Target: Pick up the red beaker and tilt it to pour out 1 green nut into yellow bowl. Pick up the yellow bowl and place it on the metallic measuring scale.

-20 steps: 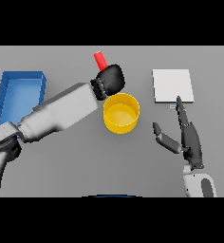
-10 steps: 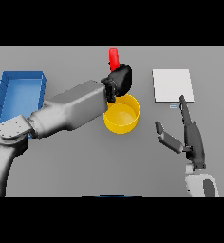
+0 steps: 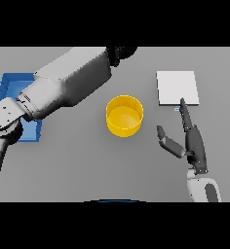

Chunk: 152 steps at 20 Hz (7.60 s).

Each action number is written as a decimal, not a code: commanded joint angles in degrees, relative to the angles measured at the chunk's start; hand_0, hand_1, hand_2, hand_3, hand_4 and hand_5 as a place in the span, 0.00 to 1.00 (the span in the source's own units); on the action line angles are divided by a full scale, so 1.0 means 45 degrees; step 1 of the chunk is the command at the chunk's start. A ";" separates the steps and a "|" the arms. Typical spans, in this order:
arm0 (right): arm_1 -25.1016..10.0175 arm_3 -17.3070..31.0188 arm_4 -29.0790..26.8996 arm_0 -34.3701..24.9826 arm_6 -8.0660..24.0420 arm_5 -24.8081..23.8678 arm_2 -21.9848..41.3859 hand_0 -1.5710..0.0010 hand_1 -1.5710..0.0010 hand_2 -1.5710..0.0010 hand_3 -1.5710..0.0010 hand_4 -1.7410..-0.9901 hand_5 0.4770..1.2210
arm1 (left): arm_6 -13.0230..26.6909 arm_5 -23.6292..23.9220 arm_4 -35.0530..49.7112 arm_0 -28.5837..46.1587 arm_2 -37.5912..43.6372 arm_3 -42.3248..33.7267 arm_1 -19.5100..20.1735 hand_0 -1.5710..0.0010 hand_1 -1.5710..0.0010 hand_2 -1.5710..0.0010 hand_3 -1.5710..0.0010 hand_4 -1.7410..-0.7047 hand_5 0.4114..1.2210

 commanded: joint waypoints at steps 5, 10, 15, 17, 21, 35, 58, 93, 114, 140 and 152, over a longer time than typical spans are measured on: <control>0.0148 0.0232 -0.0189 -0.0180 -0.0162 0.0059 0.0012 1.00 1.00 1.00 1.00 0.78 0.24 | 0.0809 0.0777 0.2374 -0.1478 0.2470 0.2872 0.0679 0.00 0.00 0.00 0.10 0.01 1.00; -0.0061 0.0271 0.0452 -0.0343 -0.0006 -0.0251 0.0115 1.00 1.00 1.00 1.00 0.80 0.21 | 0.2158 0.1161 0.7071 -0.1380 0.6507 0.4904 0.2222 0.00 0.00 0.00 0.11 0.00 1.00; 0.0104 0.0295 -0.0520 -0.0448 -0.0089 0.0359 0.0029 1.00 1.00 1.00 1.00 0.88 0.21 | 0.2641 0.2671 1.0659 0.0142 0.8814 0.6182 0.3735 0.00 0.00 0.00 0.05 0.00 1.00; -0.0040 0.0328 -0.0796 -0.0567 0.0017 0.0545 -0.0115 1.00 1.00 1.00 1.00 0.85 0.22 | 0.2965 0.3382 1.1735 0.1163 0.9281 0.6249 0.4098 0.00 0.00 0.00 0.03 0.00 1.00; -0.0118 0.0398 -0.0922 -0.0472 -0.0356 0.0754 -0.0085 1.00 1.00 1.00 1.00 0.78 0.25 | 0.4725 0.4413 1.3701 0.2673 1.0109 0.6208 0.4573 0.00 0.00 0.00 0.01 0.00 1.00; -0.0318 0.0827 -0.0507 -0.0647 -0.0584 0.0613 -0.0071 1.00 1.00 1.00 1.00 0.72 0.29 | 0.8642 0.8589 1.8466 1.0514 1.0145 -0.3243 0.6270 0.00 0.00 0.00 0.11 0.00 1.00; -0.0385 0.0587 -0.0345 -0.0573 -0.0257 0.0534 0.0005 1.00 1.00 1.00 1.00 0.75 0.27 | 0.8139 0.6351 1.9517 1.2366 0.8128 -0.6652 0.8075 0.95 0.95 0.95 0.96 1.00 0.30; -0.3848 0.6997 0.8487 -1.0205 -0.0860 0.7026 0.7730 1.00 1.00 1.00 1.00 0.60 0.36 | 0.6349 0.6682 2.0225 1.3063 0.8795 -0.6952 0.7980 1.00 1.00 1.00 1.00 0.99 0.34; -0.4009 0.6893 0.7875 -1.0225 -0.1156 0.6900 0.7414 0.03 0.03 0.16 0.17 0.02 0.98 | 0.6196 0.6414 2.0334 1.3138 0.8889 -0.7158 0.8326 1.00 1.00 1.00 1.00 0.99 0.35; -0.6582 0.7173 0.7280 -1.0551 -0.0240 0.5557 0.4338 0.00 0.00 0.02 0.27 0.00 1.00 | 0.6934 0.6777 2.0376 1.3294 0.8819 -0.7804 0.8496 1.00 1.00 1.00 1.00 0.97 0.40; -0.5993 1.1674 0.7345 -1.1313 -0.0965 0.4112 0.3579 0.00 0.00 0.10 0.14 0.00 1.00 | 0.7117 0.6619 2.0322 1.3287 0.8716 -0.7794 0.8549 1.00 1.00 1.00 1.00 0.98 0.37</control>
